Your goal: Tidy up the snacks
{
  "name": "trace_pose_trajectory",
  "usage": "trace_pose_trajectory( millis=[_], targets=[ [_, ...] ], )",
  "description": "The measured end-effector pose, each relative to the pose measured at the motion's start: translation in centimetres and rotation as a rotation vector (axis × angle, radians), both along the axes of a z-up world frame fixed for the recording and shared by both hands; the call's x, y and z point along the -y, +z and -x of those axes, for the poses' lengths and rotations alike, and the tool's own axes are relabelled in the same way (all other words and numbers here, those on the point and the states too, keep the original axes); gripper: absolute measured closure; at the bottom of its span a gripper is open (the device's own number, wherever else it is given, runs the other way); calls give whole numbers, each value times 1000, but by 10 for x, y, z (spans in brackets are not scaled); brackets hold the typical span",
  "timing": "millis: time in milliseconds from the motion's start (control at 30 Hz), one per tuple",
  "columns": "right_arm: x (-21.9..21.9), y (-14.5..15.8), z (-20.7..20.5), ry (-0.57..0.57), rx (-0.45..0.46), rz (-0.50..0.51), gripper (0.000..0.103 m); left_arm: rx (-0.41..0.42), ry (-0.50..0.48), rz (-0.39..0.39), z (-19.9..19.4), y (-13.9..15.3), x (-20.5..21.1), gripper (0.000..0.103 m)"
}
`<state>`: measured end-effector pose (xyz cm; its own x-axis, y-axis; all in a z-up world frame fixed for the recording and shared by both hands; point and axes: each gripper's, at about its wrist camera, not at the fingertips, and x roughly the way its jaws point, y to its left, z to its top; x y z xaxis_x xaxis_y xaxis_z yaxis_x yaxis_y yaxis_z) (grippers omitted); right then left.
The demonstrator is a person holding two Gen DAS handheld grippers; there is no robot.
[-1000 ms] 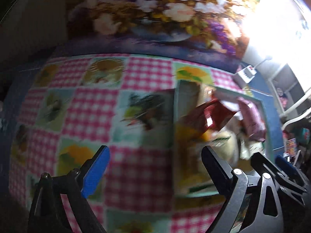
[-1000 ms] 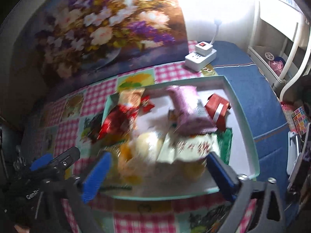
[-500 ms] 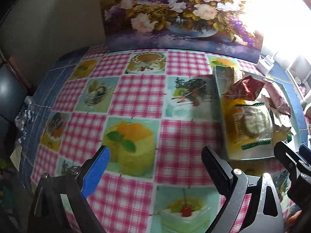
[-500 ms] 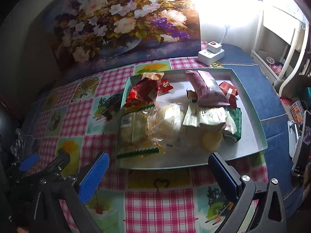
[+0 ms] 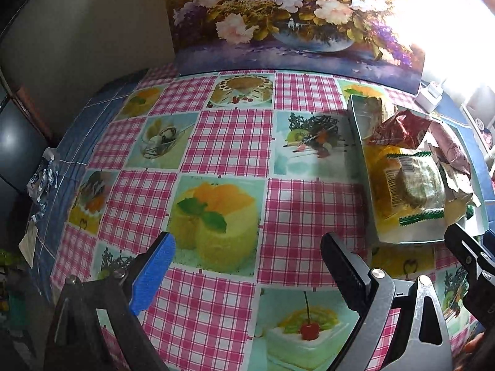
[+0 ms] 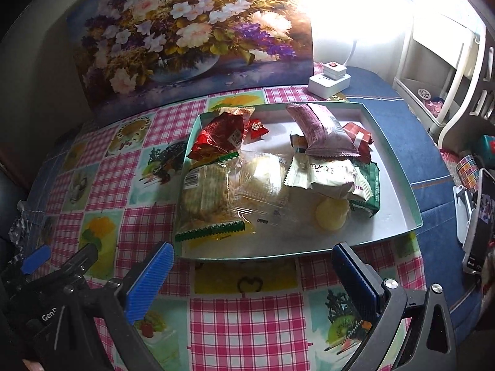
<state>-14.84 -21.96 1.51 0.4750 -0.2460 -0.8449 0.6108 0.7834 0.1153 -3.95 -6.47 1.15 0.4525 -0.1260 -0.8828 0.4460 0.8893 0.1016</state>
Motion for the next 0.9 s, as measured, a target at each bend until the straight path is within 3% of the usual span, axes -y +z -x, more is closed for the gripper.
trace_pose_trajectory(
  millis=[900],
  targets=[
    [-5,-22,-3,5,-68,26,0,-12,27,-56,-9,-13,-7,8]
  ],
)
